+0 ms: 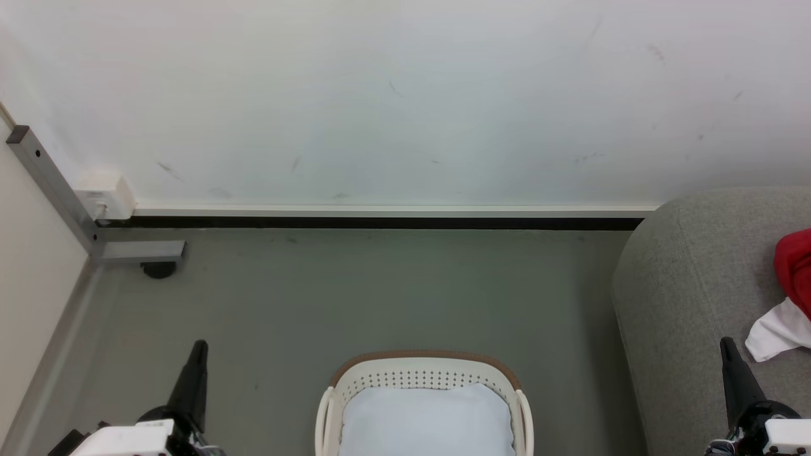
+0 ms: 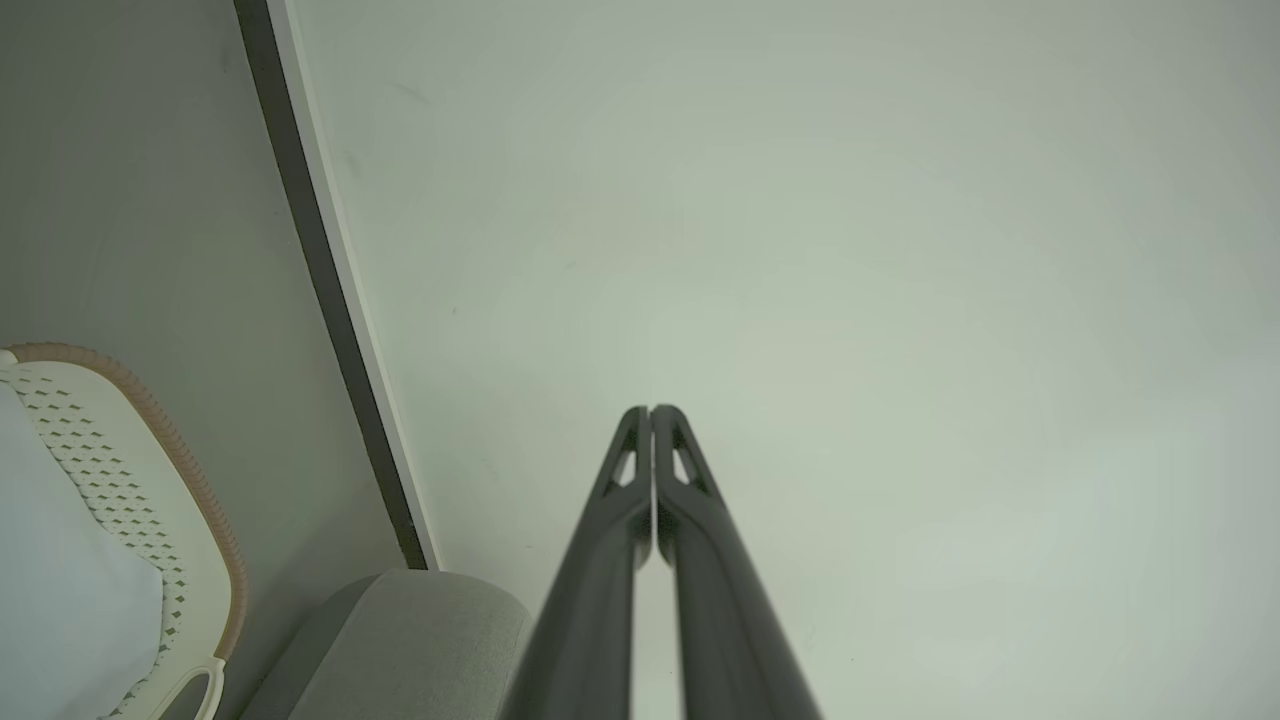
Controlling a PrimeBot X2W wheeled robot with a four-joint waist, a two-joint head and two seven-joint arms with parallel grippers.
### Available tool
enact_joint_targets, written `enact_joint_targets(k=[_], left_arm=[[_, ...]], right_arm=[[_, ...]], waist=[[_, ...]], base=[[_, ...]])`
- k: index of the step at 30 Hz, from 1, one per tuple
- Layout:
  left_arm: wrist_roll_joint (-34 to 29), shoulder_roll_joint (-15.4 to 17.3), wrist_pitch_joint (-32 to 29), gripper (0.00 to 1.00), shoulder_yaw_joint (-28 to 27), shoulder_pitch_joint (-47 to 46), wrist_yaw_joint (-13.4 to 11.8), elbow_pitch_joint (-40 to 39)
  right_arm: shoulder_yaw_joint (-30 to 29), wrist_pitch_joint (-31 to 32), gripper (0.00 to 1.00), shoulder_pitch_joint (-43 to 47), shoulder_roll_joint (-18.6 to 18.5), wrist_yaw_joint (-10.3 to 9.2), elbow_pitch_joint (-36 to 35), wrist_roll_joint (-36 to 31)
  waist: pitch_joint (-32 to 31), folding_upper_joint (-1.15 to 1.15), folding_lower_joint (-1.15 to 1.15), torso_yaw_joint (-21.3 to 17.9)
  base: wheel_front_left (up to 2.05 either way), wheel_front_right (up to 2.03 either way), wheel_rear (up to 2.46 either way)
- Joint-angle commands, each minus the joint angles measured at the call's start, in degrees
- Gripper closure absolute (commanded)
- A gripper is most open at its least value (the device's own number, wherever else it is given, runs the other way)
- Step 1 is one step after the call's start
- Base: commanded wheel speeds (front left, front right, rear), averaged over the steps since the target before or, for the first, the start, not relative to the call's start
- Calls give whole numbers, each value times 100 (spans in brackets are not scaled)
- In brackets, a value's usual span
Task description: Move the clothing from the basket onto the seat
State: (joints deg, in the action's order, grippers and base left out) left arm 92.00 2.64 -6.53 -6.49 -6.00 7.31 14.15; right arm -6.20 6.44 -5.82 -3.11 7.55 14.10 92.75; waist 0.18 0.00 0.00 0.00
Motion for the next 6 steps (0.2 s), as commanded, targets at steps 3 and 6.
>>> enact_joint_targets(k=[3,6], left_arm=[[76,44,-22,100,-16,-47,33,-16],[76,44,-22,100,-16,-47,33,-17]], right_arm=[[-26,-4,100,-65,4,-12,-21,-21],[-28,-4,100,-65,5,-12,-21,-24]], waist=[[0,0,0,0],[0,0,0,0]], base=[[0,0,0],[0,0,0]])
